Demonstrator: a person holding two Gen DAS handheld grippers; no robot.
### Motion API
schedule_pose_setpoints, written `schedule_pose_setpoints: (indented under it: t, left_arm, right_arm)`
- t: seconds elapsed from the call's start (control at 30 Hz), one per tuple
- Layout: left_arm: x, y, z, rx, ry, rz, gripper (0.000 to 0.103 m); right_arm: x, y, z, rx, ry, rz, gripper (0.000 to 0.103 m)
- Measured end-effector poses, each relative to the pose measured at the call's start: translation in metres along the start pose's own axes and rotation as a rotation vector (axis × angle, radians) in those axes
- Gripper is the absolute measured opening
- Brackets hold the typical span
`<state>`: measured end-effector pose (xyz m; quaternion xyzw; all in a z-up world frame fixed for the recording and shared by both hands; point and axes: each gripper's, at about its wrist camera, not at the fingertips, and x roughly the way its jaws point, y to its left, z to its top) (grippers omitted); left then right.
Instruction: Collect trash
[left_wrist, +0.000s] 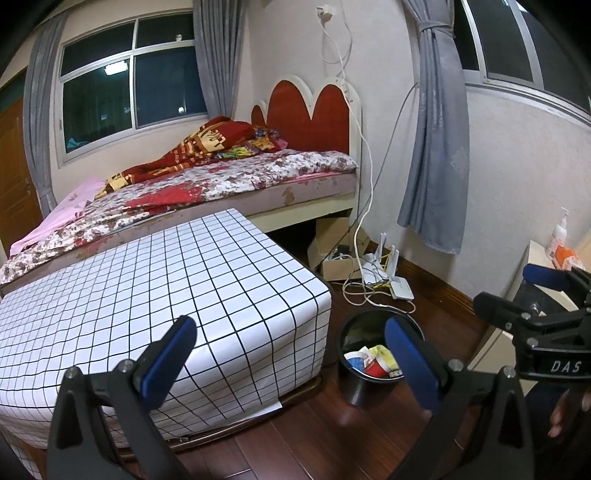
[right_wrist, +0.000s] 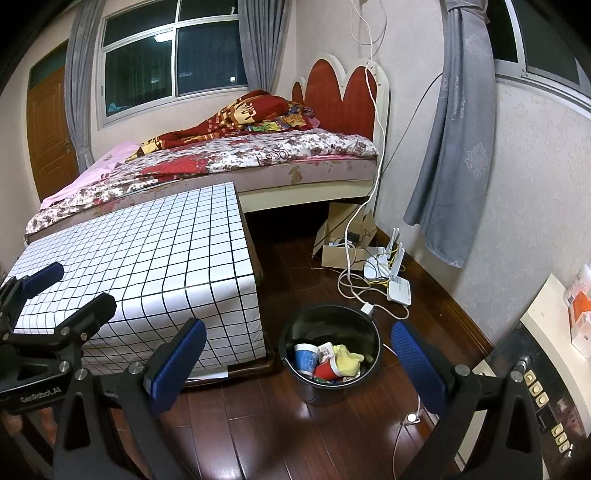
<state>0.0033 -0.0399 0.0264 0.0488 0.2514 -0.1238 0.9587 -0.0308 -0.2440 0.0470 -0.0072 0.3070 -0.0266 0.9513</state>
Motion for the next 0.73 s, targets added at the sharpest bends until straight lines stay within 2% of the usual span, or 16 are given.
schedule_pose_setpoints:
  t: [0.47,0.73]
  left_arm:
    - [0.000,0.007,-0.001,-0.004,-0.014,-0.017,0.102]
    - [-0.002,0.012,-0.002,-0.013,-0.014,-0.058,0.102]
  right_arm:
    - [0.000,-0.002,0.001,-0.002,0.001,0.000,0.102]
    - [0.000,-0.002,0.001,0.000,0.001,0.001,0.102]
